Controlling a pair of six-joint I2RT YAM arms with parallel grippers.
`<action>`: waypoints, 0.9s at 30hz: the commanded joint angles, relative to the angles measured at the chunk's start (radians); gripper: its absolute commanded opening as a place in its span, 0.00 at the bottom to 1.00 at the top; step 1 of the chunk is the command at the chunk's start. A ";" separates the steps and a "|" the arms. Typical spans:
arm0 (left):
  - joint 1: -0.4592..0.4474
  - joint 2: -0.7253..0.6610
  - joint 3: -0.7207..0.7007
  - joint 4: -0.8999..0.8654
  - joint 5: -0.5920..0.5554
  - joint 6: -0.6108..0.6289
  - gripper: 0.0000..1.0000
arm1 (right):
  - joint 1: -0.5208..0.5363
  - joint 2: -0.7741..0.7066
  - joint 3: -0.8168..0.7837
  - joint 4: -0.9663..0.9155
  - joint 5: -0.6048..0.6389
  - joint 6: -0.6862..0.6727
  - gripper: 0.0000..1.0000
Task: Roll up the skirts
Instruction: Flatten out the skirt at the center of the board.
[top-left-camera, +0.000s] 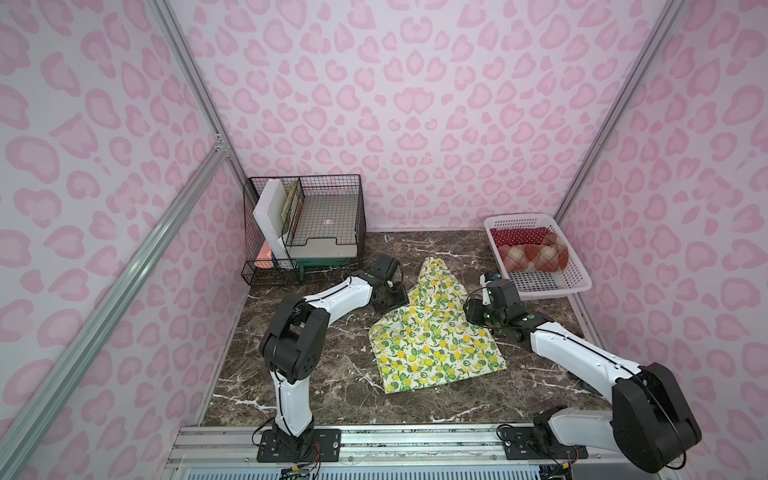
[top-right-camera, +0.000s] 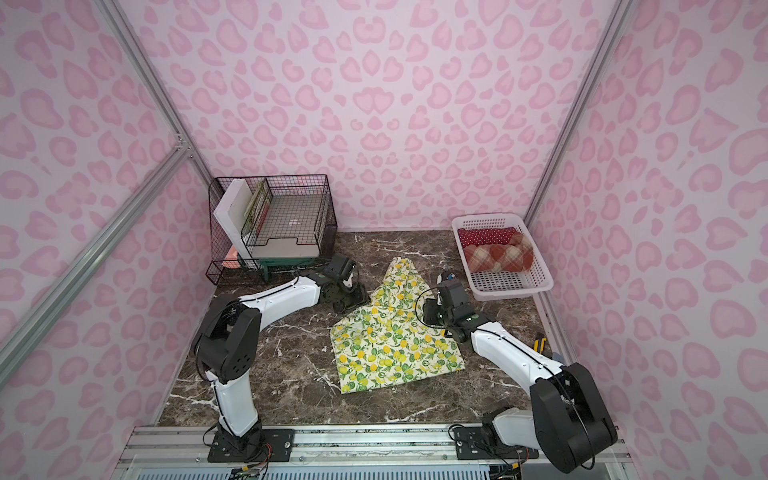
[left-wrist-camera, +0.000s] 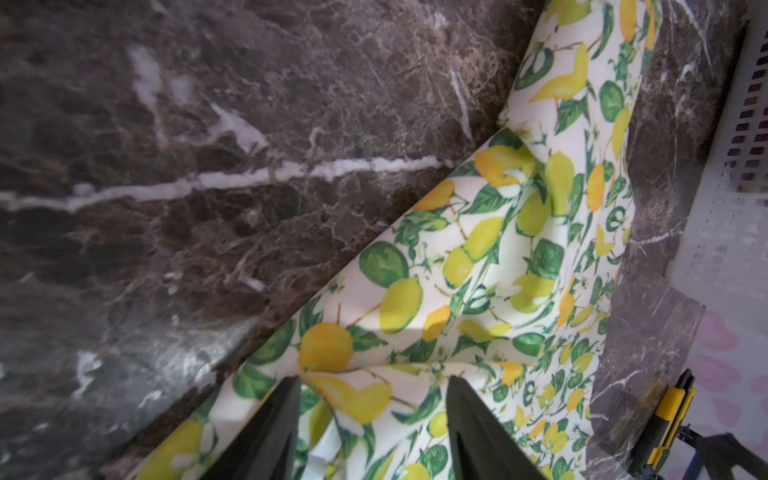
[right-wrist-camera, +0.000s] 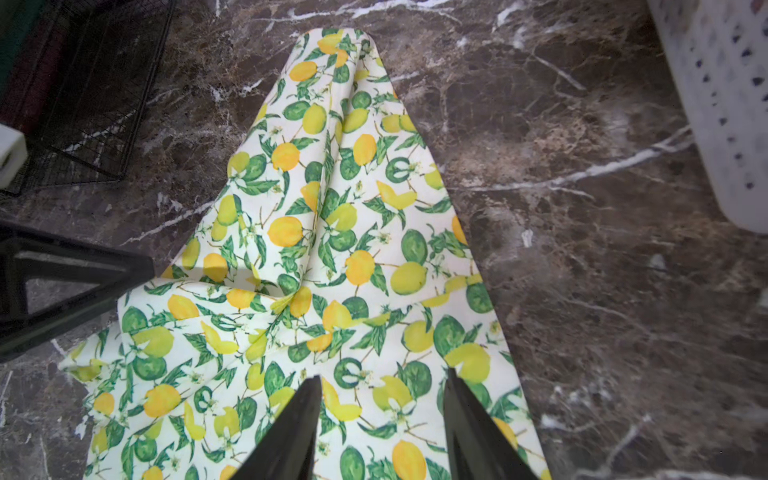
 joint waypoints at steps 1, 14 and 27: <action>-0.011 0.021 0.005 0.014 0.006 -0.029 0.43 | -0.008 -0.019 -0.019 -0.005 0.023 -0.010 0.51; -0.015 -0.041 -0.019 -0.008 -0.029 -0.040 0.00 | -0.012 0.010 -0.053 0.041 -0.019 -0.011 0.50; 0.093 -0.290 -0.228 -0.039 -0.257 -0.041 0.00 | 0.030 0.089 -0.049 0.097 -0.060 -0.008 0.49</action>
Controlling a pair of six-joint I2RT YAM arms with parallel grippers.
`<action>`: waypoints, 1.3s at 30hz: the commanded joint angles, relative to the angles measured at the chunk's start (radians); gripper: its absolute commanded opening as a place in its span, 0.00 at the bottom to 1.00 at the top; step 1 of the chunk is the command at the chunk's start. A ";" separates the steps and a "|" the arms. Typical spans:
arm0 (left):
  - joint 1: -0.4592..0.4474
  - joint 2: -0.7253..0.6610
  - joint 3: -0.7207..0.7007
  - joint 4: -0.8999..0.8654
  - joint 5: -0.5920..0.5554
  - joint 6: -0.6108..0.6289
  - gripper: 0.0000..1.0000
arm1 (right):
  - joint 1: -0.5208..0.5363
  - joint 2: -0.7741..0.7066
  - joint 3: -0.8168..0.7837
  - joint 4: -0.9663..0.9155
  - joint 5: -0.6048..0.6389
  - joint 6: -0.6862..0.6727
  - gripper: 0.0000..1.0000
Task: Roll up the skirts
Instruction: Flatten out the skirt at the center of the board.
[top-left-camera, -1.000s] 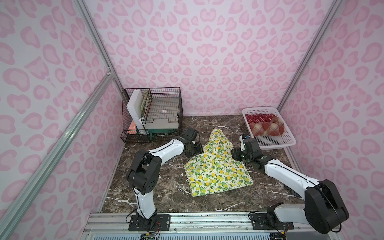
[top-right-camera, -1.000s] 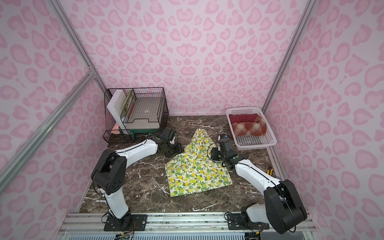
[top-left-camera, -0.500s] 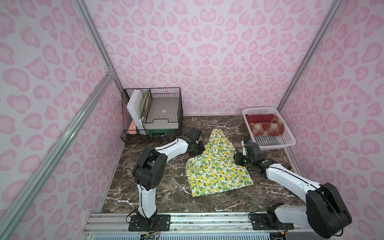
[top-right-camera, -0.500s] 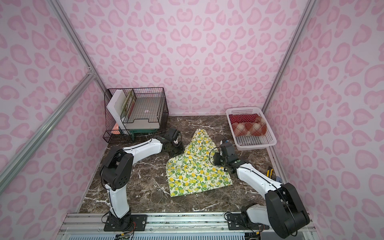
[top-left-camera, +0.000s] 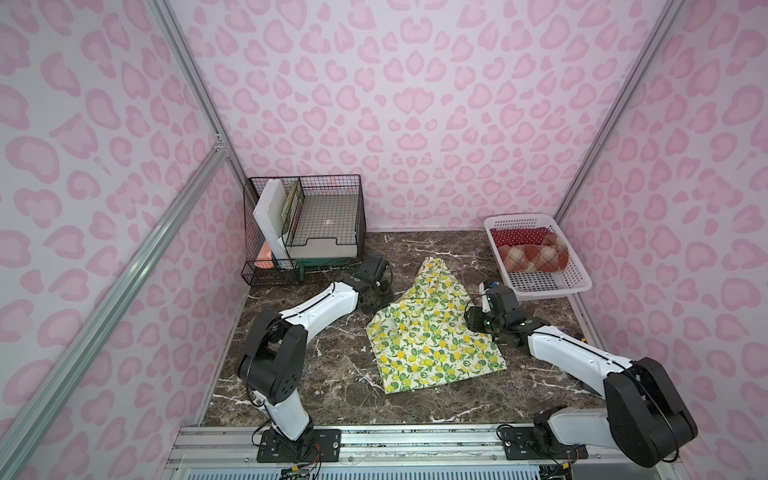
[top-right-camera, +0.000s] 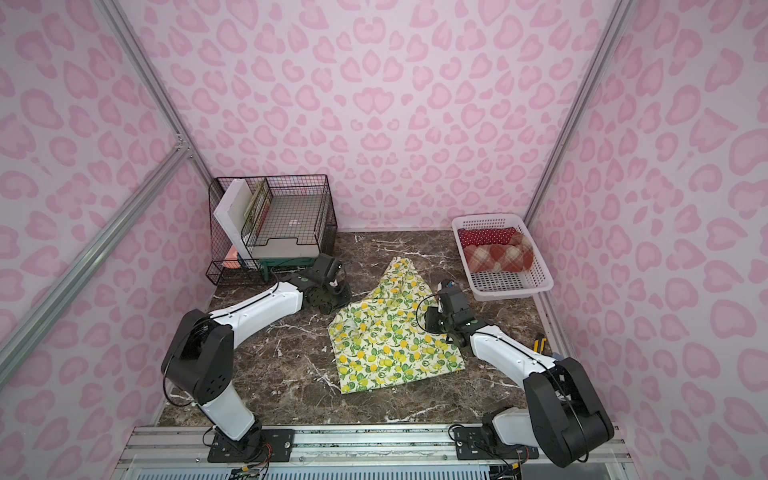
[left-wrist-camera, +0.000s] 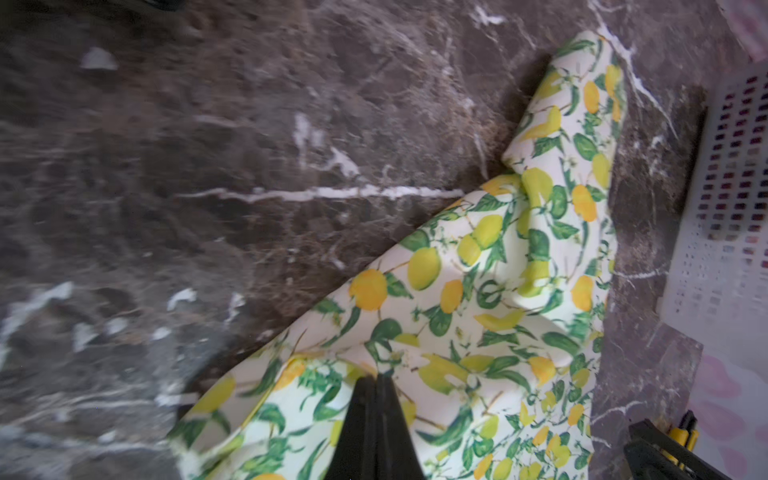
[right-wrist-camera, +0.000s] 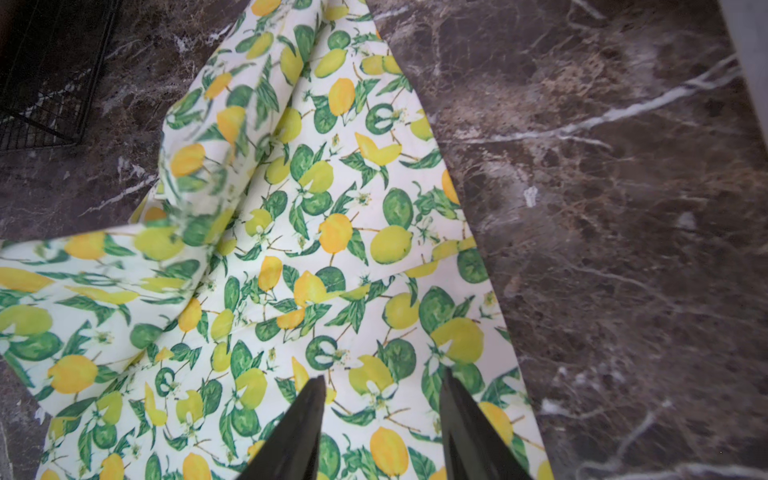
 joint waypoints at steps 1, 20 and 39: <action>0.038 -0.050 -0.072 0.000 -0.129 -0.009 0.00 | 0.025 0.042 0.010 0.036 -0.021 0.001 0.48; 0.106 -0.044 0.083 -0.120 -0.283 0.132 0.66 | 0.068 0.113 0.023 -0.005 -0.025 -0.022 0.50; -0.132 -0.171 -0.193 -0.073 -0.182 -0.110 0.60 | 0.142 0.025 -0.198 -0.099 -0.053 0.166 0.24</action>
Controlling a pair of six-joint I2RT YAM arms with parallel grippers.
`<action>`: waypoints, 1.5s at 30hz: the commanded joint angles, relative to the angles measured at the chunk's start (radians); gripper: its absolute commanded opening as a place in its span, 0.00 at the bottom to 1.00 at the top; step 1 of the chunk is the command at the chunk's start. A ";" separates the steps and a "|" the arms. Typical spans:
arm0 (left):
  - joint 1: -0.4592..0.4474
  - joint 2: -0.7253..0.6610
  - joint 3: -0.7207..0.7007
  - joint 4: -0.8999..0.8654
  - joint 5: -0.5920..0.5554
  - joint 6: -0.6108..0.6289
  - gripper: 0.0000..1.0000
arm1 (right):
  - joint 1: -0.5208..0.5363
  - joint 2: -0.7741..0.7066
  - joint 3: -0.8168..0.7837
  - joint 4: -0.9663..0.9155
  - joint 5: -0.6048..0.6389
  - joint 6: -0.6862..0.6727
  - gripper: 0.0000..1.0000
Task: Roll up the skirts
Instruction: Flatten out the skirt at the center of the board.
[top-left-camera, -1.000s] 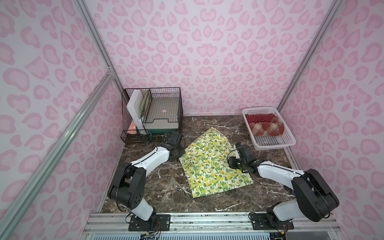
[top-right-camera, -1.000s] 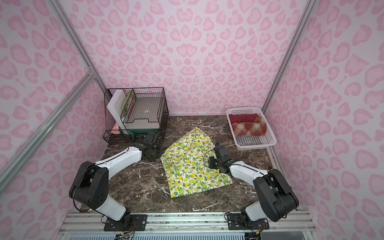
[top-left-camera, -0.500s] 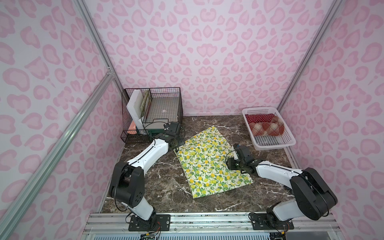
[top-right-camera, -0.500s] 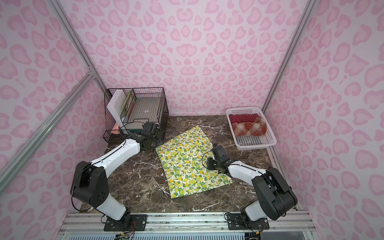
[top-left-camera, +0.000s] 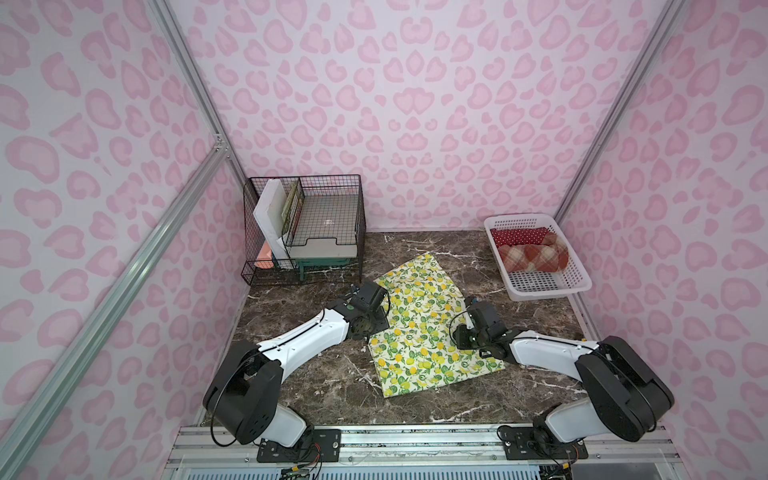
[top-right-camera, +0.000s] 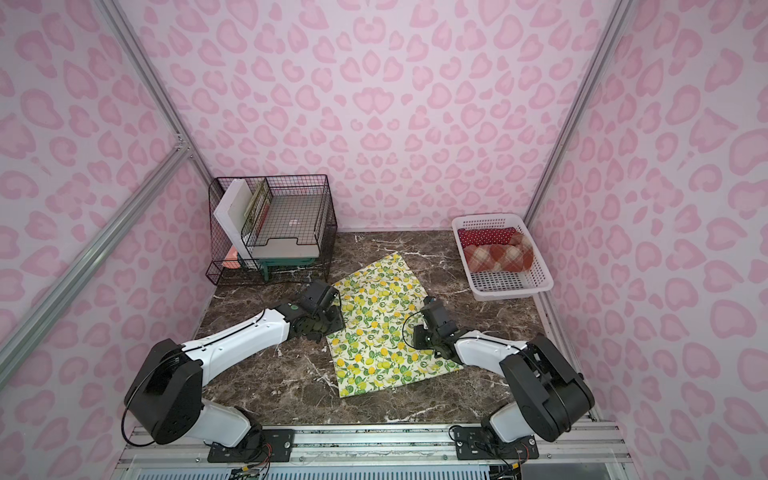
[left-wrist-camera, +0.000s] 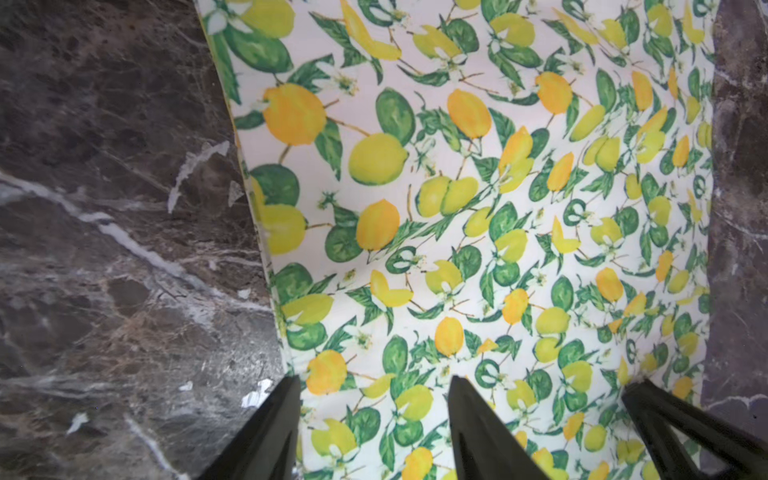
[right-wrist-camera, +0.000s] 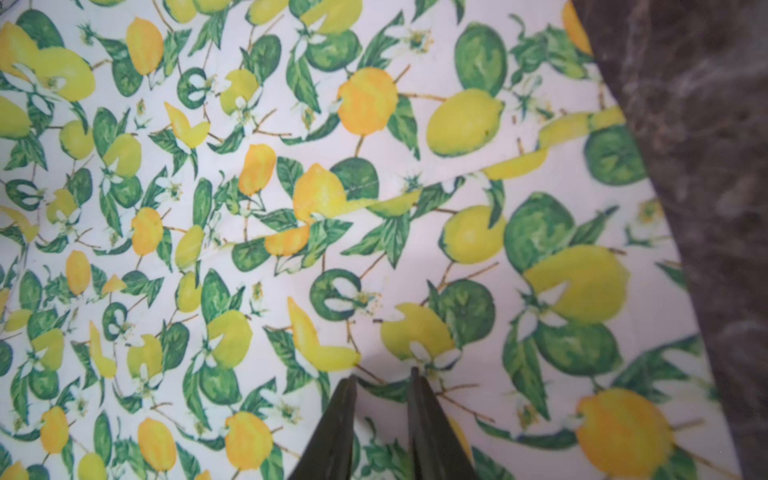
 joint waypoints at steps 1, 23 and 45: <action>-0.002 0.020 0.021 -0.031 -0.045 -0.028 0.60 | 0.021 -0.078 -0.079 -0.216 -0.020 0.111 0.24; 0.113 0.156 0.115 -0.059 0.071 0.002 0.56 | -0.123 0.693 1.043 -0.295 -0.074 -0.213 0.00; 0.115 0.207 0.146 -0.051 0.139 0.035 0.56 | -0.350 0.925 1.285 -0.442 -0.066 -0.154 0.00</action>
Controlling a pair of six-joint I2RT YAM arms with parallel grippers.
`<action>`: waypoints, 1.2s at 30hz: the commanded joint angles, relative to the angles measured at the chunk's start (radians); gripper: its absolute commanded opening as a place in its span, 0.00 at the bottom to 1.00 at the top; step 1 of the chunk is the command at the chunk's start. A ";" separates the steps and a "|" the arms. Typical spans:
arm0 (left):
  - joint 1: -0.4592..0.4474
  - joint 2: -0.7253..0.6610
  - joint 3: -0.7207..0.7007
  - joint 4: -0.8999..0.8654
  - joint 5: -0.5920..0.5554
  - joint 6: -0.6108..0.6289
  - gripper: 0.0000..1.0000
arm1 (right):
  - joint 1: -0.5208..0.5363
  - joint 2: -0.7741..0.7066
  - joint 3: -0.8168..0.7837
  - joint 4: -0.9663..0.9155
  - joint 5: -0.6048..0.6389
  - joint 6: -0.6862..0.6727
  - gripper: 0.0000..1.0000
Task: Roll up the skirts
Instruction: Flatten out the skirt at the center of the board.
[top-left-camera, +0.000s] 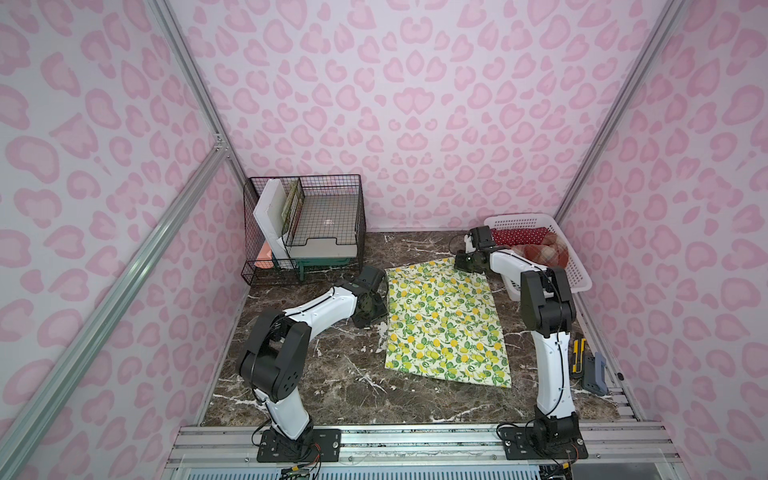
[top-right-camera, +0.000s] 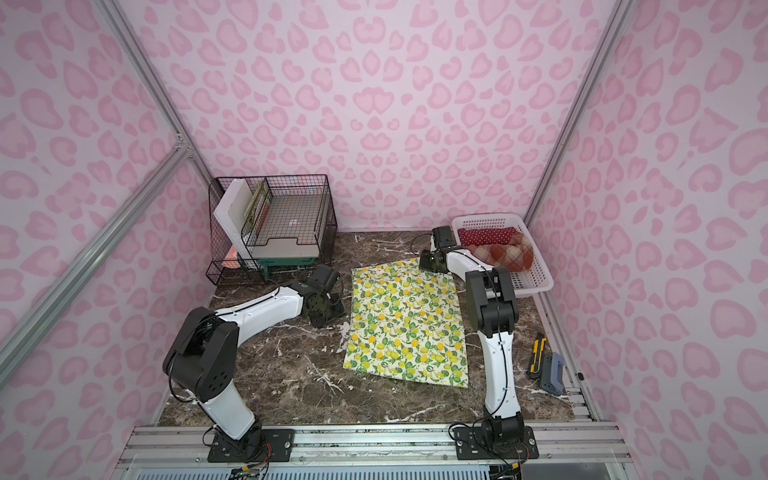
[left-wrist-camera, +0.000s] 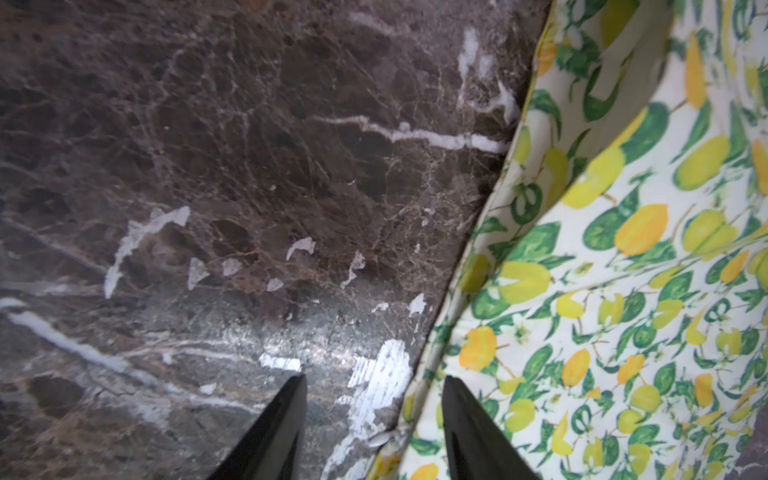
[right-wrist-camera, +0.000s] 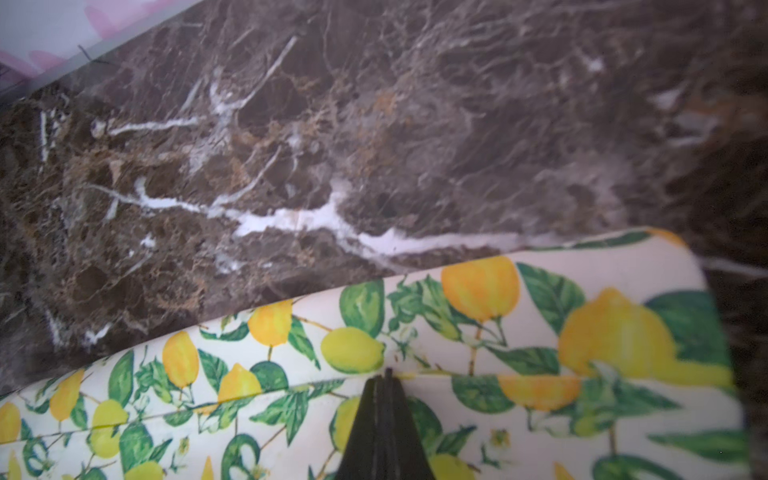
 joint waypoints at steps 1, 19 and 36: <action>0.000 -0.050 -0.042 -0.035 0.008 0.005 0.56 | 0.006 0.013 0.032 -0.103 0.040 0.000 0.01; -0.357 -0.450 -0.419 -0.022 -0.032 -0.103 0.61 | 0.146 -0.801 -0.677 -0.117 0.254 0.090 0.47; -0.402 -0.339 -0.488 0.209 -0.069 -0.271 0.56 | 0.384 -1.511 -1.174 -0.393 0.369 0.552 0.45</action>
